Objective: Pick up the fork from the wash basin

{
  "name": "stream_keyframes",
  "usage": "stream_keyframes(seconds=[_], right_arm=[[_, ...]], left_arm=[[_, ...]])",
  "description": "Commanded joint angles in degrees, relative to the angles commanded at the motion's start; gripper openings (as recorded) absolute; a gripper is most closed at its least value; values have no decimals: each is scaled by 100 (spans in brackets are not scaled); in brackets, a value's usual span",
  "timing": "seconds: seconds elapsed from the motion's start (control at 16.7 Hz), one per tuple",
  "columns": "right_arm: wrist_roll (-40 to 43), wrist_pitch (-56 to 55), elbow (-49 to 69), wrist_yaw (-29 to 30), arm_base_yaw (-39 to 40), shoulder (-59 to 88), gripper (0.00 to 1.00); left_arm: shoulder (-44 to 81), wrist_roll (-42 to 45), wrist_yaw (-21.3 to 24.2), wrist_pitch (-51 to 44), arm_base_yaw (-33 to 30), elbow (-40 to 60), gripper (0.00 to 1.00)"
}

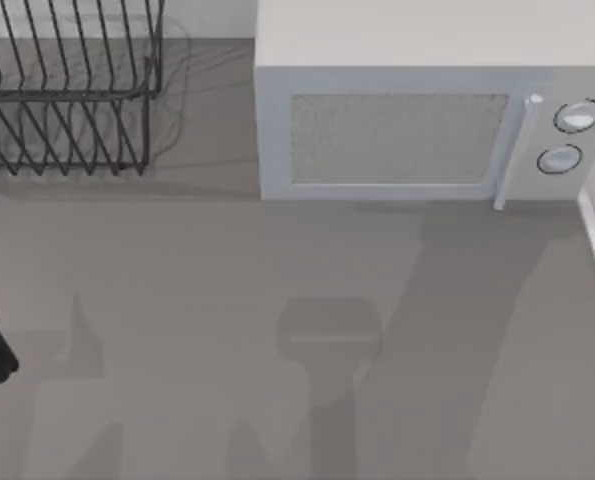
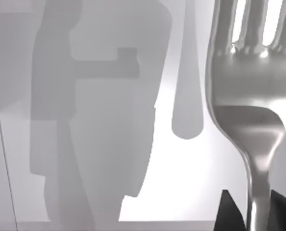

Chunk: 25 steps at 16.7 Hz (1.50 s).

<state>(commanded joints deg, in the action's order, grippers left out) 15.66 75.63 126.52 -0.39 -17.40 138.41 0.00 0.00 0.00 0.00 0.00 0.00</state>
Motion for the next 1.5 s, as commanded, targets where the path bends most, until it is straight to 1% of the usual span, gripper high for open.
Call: stream_keyframes(seconds=[0.24, 0.42, 0.66, 0.84, 0.96, 1.08, 1.26, 1.38, 1.5], right_arm=[[-77, 45, -82, 9, 55, -43, 0], [-554, 417, -621, 77, 408, -406, 0], [-1639, 1122, -1838, 181, 1322, -1160, 0], [-2564, 1525, -2691, 219, 2201, -1795, 0], [-3147, 1606, -3053, 211, 2822, -2183, 0], [-3662, 1482, -3171, 170, 3445, -2491, 0], [-4250, 1078, -2979, 82, 4255, -2769, 0], [-4501, 784, -2741, 41, 4602, -2838, 0], [-4630, 573, -2558, 40, 4727, -2831, 0]], left_arm=[[0, 0, 0, 0, 0, 0, 100], [0, 0, 0, 0, 0, 0, 100], [0, 0, 0, 0, 0, 0, 100], [0, 0, 0, 0, 0, 0, 100], [0, 0, 0, 0, 0, 0, 100], [0, 0, 0, 0, 0, 0, 100], [0, 0, 0, 0, 0, 0, 100], [0, 0, 0, 0, 0, 0, 100], [0, 0, 0, 0, 0, 0, 100]])
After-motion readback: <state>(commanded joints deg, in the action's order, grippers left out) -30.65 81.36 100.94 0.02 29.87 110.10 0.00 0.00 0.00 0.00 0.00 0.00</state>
